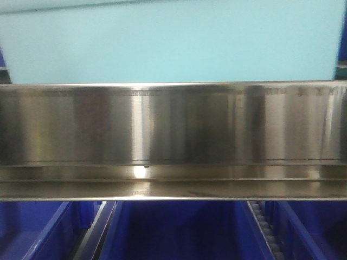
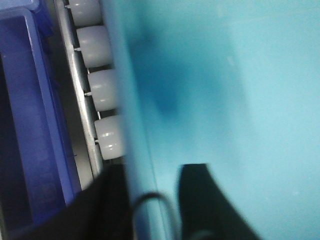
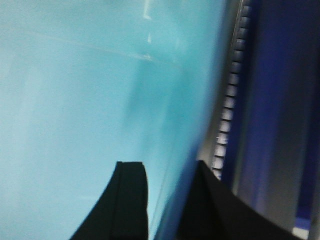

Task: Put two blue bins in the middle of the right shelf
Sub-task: 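Close both grippers on the teal bin's side walls, then lift and pull the teal bin off the shelf with both grippers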

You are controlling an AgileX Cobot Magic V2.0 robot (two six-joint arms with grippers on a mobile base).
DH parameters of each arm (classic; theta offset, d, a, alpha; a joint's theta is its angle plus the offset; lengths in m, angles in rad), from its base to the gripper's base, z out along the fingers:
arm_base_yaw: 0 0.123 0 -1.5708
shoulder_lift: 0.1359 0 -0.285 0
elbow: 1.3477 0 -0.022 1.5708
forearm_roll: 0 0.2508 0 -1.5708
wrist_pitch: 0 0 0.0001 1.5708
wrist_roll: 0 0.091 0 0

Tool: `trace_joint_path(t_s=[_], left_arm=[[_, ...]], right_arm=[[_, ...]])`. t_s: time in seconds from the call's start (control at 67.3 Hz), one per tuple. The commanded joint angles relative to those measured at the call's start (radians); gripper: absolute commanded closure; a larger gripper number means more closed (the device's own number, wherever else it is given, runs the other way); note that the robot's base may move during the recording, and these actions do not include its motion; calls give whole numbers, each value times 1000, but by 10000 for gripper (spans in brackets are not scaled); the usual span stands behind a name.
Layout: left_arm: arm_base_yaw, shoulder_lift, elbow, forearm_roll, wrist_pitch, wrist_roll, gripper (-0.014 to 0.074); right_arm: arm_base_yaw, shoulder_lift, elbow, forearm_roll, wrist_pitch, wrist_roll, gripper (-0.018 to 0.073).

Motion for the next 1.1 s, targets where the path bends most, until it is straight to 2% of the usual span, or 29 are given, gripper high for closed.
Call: trace_joint_path(t_s=[0.0,0.015,0.297,0.624,0.832,1.084], left_arm=[[-3,-4,-9,-3,-3,-9,685],[-3,-4,-9,-3,-3,-9,709],[-3,-21,-21,-5,9,-9,707],[-3,-82,-169,-28,105,-11,707],[-3,-127,-272,-90,111,-11,707],[-3,-176,-329,-93,111,-11,707]], right_arm=[[0,-2,-6,-25,-4,13,720],[0,-2,-6,-25,-4,15,718],[0,-22,-6,-25,13,29,711],[0,-147,-18,-25,-10,29,711],[0,-190,-146,-25,9,29,711],[0,-190,-301,-25,40,29,711]])
